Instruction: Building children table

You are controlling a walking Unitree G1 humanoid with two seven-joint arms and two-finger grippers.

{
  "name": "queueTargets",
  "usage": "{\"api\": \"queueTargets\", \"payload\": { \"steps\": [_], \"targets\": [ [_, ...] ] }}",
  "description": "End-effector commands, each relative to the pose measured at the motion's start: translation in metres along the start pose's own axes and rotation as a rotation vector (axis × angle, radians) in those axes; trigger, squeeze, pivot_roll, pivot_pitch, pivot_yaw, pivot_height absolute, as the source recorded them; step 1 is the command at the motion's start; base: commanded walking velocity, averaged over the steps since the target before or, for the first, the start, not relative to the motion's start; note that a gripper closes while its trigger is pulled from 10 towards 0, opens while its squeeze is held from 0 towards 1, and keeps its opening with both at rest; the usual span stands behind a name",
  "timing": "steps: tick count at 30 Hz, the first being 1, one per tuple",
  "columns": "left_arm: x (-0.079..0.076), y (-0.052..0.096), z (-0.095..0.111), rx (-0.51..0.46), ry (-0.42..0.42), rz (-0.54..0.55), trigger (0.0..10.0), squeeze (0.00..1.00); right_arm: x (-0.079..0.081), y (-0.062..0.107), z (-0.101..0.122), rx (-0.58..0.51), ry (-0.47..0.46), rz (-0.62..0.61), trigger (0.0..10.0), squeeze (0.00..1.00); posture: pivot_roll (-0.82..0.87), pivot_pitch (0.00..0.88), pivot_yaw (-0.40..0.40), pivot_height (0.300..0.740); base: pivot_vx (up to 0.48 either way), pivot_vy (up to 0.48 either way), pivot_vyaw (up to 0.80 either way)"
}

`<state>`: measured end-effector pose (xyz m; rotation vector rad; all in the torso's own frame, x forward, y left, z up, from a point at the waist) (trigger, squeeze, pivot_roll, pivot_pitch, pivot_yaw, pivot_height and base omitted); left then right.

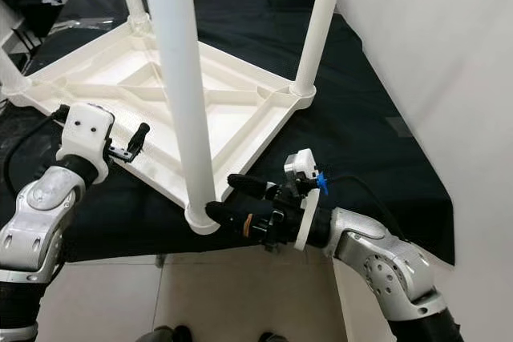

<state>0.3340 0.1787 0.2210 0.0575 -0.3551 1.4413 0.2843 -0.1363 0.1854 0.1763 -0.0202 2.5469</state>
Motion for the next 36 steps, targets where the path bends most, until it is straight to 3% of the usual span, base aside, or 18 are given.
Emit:
{"api": "queueTargets", "payload": {
  "steps": [1,2,3,4,5,6,14,19,22,28,35,36],
  "targets": [
    [-0.003,0.002,-0.002,0.008,0.007,-0.004,10.0,0.00,-0.044,0.003,-0.017,0.094,0.072,-0.336,10.0,0.00,0.05,0.149,-0.021,0.740,0.000,0.000,0.00],
    [-0.007,0.002,-0.002,0.006,0.009,-0.016,10.0,0.00,-0.067,0.007,-0.021,0.122,0.083,-0.512,10.0,0.00,0.06,0.145,-0.023,0.740,0.000,0.000,0.00],
    [-0.007,0.002,-0.002,0.006,0.009,-0.016,10.0,0.00,-0.067,0.007,-0.021,0.122,0.083,-0.512,10.0,0.00,0.06,0.145,-0.023,0.740,0.000,0.000,0.00],
    [-0.010,0.004,-0.001,0.003,0.013,-0.024,10.0,0.00,-0.087,0.015,-0.020,0.136,0.104,-0.655,10.0,0.00,0.06,0.138,-0.024,0.740,0.000,0.000,0.00],
    [-0.010,0.004,-0.001,0.003,0.013,-0.024,10.0,0.00,-0.087,0.015,-0.020,0.136,0.104,-0.655,10.0,0.00,0.06,0.138,-0.024,0.740,0.000,0.000,0.00],
    [-0.014,0.006,0.001,-0.002,0.018,-0.029,10.0,0.00,-0.098,0.022,-0.018,0.134,0.108,-0.737,10.0,0.00,0.07,0.134,-0.027,0.740,0.000,0.000,0.00],
    [-0.034,0.026,0.006,-0.016,0.055,-0.035,10.0,0.00,-0.113,0.035,-0.011,0.109,0.143,-0.826,10.0,0.00,0.07,0.114,-0.024,0.740,0.000,0.000,0.00],
    [-0.049,0.041,0.008,-0.041,0.075,-0.042,10.0,0.00,-0.114,0.037,0.000,-0.009,0.147,-0.883,10.0,0.00,0.07,0.102,-0.023,0.740,0.000,0.000,0.00],
    [-0.055,0.056,0.006,-0.042,0.093,0.019,10.0,0.00,-0.110,0.034,-0.001,-0.073,0.141,-0.903,10.0,0.00,0.07,0.092,-0.023,0.740,0.000,0.000,0.00],
    [-0.061,0.075,0.000,-0.011,0.109,0.082,10.0,0.00,-0.091,0.021,-0.019,-0.082,0.135,-0.840,10.0,0.00,0.08,0.078,-0.029,0.740,0.000,0.000,0.00],
    [-0.074,0.082,-0.007,0.035,0.127,0.010,10.0,0.00,-0.075,0.013,-0.036,-0.036,0.173,-0.781,10.0,0.00,0.07,0.072,-0.027,0.740,0.000,0.000,0.00],
    [-0.085,0.088,-0.011,0.070,0.162,-0.053,10.0,0.00,-0.075,0.014,-0.039,-0.039,0.163,-0.776,10.0,0.00,0.07,0.071,-0.027,0.740,0.000,0.000,0.00]
  ]
}}
Point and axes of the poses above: a point about 5 cm out from each wrist's last joint towards the gripper, its own y axis pointing back from the gripper into the wrist, its own z axis along the axis of the wrist's last joint, x = y × z, the point moved 2 cm from there along -y, pointing out of the wrist towards the gripper, and after that the axes turned 5 degrees about y, right-handed, at the moved point
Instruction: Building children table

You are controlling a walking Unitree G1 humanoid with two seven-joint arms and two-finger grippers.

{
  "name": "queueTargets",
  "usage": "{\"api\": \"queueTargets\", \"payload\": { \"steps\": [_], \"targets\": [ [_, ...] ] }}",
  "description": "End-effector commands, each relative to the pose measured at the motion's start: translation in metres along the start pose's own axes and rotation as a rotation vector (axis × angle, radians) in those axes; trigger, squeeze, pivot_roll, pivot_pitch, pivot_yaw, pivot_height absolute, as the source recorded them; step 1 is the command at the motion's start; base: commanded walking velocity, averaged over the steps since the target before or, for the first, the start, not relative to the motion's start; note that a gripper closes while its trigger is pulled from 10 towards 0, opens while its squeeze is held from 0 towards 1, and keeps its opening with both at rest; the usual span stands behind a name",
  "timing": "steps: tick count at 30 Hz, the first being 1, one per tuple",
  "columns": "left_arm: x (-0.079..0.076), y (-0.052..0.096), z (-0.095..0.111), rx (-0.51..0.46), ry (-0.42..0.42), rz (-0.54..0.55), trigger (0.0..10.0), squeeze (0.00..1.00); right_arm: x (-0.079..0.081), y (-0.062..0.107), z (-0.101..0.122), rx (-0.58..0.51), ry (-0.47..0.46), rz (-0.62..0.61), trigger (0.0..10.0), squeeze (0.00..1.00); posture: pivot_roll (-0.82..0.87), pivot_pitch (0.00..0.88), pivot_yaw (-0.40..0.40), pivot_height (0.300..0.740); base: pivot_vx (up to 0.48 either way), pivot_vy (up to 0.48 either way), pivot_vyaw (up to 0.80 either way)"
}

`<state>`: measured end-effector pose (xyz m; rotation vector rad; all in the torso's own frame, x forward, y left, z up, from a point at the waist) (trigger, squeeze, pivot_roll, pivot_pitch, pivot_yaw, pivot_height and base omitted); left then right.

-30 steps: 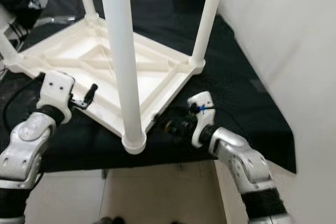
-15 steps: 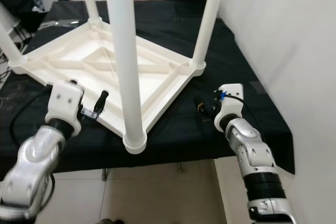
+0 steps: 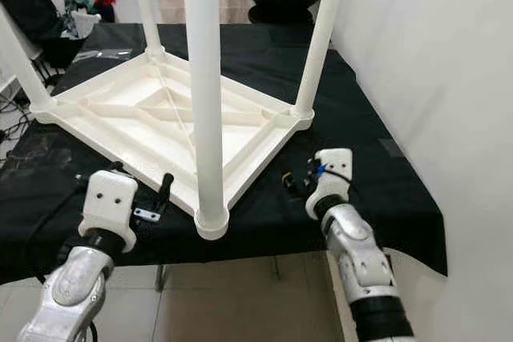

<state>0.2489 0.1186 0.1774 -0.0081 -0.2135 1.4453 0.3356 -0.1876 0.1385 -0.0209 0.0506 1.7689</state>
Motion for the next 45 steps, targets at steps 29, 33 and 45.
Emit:
{"api": "queueTargets", "payload": {
  "steps": [29,33,45],
  "targets": [
    [-0.090,0.028,-0.007,0.200,0.328,-0.707,10.0,0.00,-0.013,0.000,0.011,-0.081,0.033,-0.055,10.0,0.00,0.06,0.072,-0.005,0.740,0.000,0.000,0.00],
    [-0.087,0.013,-0.011,0.186,0.317,-0.694,10.0,0.00,-0.014,0.000,0.013,-0.090,0.035,-0.067,10.0,0.00,0.06,0.070,0.001,0.740,0.000,0.000,0.00],
    [-0.087,-0.034,-0.015,0.133,0.303,-0.703,10.0,0.00,-0.017,0.002,0.019,-0.115,0.039,-0.091,10.0,0.00,0.04,0.068,0.012,0.740,0.000,0.000,0.00]
  ]
}}
Point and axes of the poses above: a point about 5 cm out from each wrist's last joint towards the gripper, its own y axis pointing back from the gripper into the wrist, its own z axis along the axis of the wrist's last joint, x = y × z, the point moved 2 cm from there along -y, pointing out of the wrist towards the gripper, and after that the axes turned 5 degrees about y, right-handed, at the moved point
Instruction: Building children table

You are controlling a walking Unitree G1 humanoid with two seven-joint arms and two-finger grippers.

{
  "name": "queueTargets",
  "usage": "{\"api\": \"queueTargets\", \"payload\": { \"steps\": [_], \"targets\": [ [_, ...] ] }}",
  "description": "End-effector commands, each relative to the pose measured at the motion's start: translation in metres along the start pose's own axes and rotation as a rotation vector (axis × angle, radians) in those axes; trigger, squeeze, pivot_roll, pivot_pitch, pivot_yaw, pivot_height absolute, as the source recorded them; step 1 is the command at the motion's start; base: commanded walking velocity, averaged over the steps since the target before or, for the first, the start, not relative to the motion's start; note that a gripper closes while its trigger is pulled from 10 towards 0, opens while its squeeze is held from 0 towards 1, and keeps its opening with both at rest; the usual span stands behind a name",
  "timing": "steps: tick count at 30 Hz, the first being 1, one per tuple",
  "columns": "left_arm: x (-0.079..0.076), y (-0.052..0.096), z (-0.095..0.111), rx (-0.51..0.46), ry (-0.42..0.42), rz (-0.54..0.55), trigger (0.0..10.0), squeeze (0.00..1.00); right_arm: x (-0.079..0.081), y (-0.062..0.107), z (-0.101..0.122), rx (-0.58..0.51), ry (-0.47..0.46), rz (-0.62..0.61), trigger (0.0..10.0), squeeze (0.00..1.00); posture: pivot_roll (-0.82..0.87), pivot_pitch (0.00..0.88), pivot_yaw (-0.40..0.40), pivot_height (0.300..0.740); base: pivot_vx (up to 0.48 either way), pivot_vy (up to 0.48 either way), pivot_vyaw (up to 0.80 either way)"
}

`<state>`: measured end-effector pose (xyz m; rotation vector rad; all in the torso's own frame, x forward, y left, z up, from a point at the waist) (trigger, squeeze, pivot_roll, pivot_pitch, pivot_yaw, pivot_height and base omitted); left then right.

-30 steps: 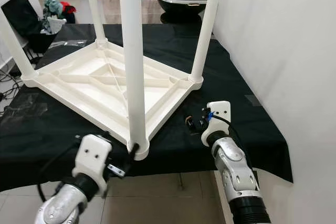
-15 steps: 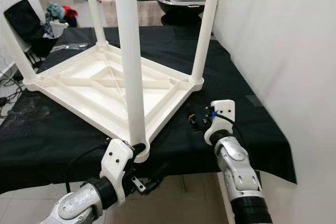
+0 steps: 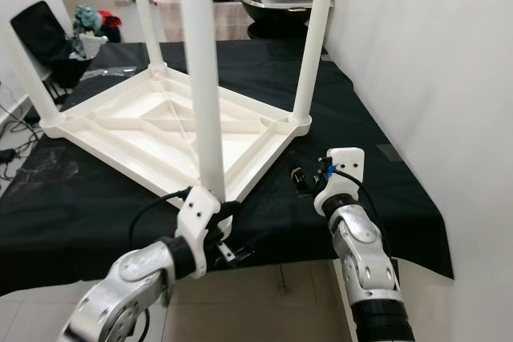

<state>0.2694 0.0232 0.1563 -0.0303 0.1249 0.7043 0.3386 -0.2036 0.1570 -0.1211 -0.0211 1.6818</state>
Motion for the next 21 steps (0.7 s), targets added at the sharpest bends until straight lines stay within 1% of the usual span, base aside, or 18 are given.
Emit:
{"api": "queueTargets", "payload": {
  "steps": [1,2,3,5,7,8,9,12,14,16,17,18,19,20,21],
  "targets": [
    [0.013,-0.003,0.002,-0.016,0.004,0.039,10.0,0.00,-0.002,0.001,0.002,-0.012,0.011,-0.007,10.0,0.00,0.04,0.067,0.014,0.740,0.000,0.000,0.00],
    [0.013,-0.003,0.002,-0.016,0.004,0.039,10.0,0.00,-0.002,0.001,0.002,-0.012,0.011,-0.007,10.0,0.00,0.04,0.067,0.014,0.740,0.000,0.000,0.00],
    [0.019,-0.013,0.004,-0.027,0.007,0.042,10.0,0.00,-0.007,0.001,0.002,-0.012,0.009,-0.020,10.0,0.00,0.04,0.067,0.016,0.740,0.000,0.000,0.00],
    [0.021,-0.021,0.005,-0.030,0.013,0.040,10.0,0.00,-0.010,0.000,0.003,-0.011,0.005,-0.032,10.0,0.00,0.04,0.067,0.016,0.740,0.000,0.000,0.00],
    [0.018,-0.029,0.005,-0.029,-0.004,0.011,10.0,0.00,-0.012,0.001,0.003,-0.012,0.012,-0.041,10.0,0.00,0.03,0.072,0.022,0.740,0.000,0.000,0.00],
    [0.013,-0.035,0.006,-0.026,-0.018,-0.018,10.0,0.00,-0.013,0.001,0.004,-0.013,0.023,-0.043,10.0,0.00,0.04,0.076,0.024,0.740,0.000,0.000,0.00],
    [0.013,-0.035,0.006,-0.026,-0.018,-0.018,10.0,0.00,-0.013,0.001,0.004,-0.013,0.023,-0.043,10.0,0.00,0.04,0.076,0.024,0.740,0.000,0.000,0.00],
    [0.003,-0.050,0.006,-0.022,-0.023,-0.094,10.0,0.00,-0.015,0.001,0.005,-0.013,0.027,-0.052,10.0,0.00,0.04,0.083,0.026,0.740,0.000,0.000,0.00],
    [0.000,-0.056,0.005,-0.024,-0.029,-0.117,10.0,0.00,-0.016,0.002,0.004,-0.013,0.027,-0.055,10.0,0.00,0.04,0.084,0.026,0.740,0.000,0.000,0.00],
    [0.000,-0.057,0.006,-0.027,-0.038,-0.121,10.0,0.00,-0.016,0.002,0.005,-0.013,0.031,-0.055,10.0,0.00,0.04,0.090,0.027,0.740,0.000,0.000,0.00],
    [0.000,-0.057,0.006,-0.027,-0.038,-0.121,10.0,0.00,-0.016,0.002,0.005,-0.013,0.031,-0.055,10.0,0.00,0.04,0.090,0.027,0.740,0.000,0.000,0.00],
    [0.005,-0.069,0.007,-0.030,-0.051,-0.085,10.0,0.00,-0.016,0.003,0.005,-0.013,0.028,-0.061,10.0,0.00,0.04,0.115,0.046,0.740,0.000,0.000,0.00],
    [0.009,-0.079,0.009,-0.035,-0.061,-0.046,10.0,0.00,-0.017,0.005,0.004,-0.012,0.025,-0.066,10.0,0.00,0.04,0.117,0.048,0.740,0.000,0.000,0.00],
    [0.009,-0.079,0.009,-0.035,-0.061,-0.046,10.0,0.00,-0.017,0.005,0.004,-0.012,0.025,-0.066,10.0,0.00,0.04,0.117,0.048,0.740,0.000,0.000,0.00],
    [0.016,-0.086,0.010,-0.037,-0.065,0.005,10.0,0.00,-0.017,0.007,0.003,-0.009,0.021,-0.071,10.0,0.00,0.03,0.118,0.050,0.740,0.000,0.000,0.00]
  ]
}}
Point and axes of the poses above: a point about 5 cm out from each wrist's last joint towards the gripper, its own y axis pointing back from the gripper into the wrist, its own z axis along the axis of the wrist's last joint, x = y × z, the point moved 2 cm from there along -y, pointing out of the wrist towards the gripper, and after that the axes turned 5 degrees about y, right-handed, at the moved point
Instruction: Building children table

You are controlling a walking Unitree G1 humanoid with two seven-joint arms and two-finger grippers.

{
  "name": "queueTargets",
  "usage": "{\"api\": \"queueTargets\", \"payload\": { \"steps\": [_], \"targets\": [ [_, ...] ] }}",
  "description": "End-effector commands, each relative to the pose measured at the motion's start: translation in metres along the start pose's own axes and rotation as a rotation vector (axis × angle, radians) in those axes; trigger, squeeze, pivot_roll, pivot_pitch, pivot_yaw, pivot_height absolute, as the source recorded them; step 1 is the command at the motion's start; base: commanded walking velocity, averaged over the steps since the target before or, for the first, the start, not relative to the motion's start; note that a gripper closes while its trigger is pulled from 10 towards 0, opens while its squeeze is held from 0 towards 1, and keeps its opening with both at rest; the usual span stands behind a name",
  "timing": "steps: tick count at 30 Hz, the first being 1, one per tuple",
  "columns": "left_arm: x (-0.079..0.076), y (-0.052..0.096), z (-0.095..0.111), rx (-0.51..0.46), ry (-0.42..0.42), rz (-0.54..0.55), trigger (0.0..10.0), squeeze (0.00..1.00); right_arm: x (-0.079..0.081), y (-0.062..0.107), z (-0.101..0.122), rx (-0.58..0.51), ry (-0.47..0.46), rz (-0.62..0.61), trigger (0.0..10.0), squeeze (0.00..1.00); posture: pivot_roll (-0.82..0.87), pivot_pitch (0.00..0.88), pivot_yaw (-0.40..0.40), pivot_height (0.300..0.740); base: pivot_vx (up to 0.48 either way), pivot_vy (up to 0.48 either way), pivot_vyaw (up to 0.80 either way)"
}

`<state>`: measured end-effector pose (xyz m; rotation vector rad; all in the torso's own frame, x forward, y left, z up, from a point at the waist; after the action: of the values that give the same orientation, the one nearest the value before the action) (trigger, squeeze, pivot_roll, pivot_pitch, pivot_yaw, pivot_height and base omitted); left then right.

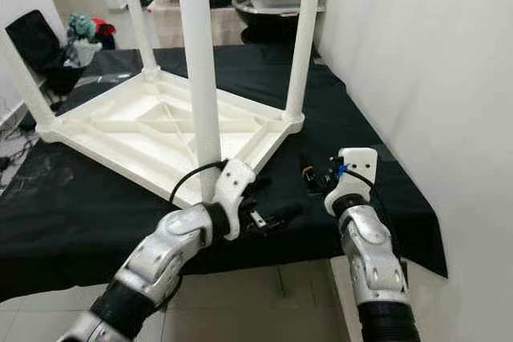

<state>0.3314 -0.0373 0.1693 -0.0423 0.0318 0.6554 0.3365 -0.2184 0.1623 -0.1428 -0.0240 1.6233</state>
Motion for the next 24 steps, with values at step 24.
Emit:
{"api": "queueTargets", "payload": {
  "steps": [24],
  "targets": [
    [0.042,0.049,0.015,-0.185,-0.191,0.675,10.0,0.00,-0.012,-0.004,-0.001,0.009,0.023,-0.037,10.0,0.00,0.07,0.140,0.037,0.740,0.000,0.000,0.00]
  ]
}}
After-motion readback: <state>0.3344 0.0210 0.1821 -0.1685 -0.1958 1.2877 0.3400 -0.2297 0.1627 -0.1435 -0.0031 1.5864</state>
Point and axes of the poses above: a point about 5 cm out from each wrist's last joint towards the gripper, its own y axis pointing back from the gripper into the wrist, its own z axis along the axis of the wrist's last joint, x = y × z, the point moved 2 cm from there along -y, pointing out of the wrist towards the gripper, and after that the axes turned 5 degrees about y, right-handed, at the moved point
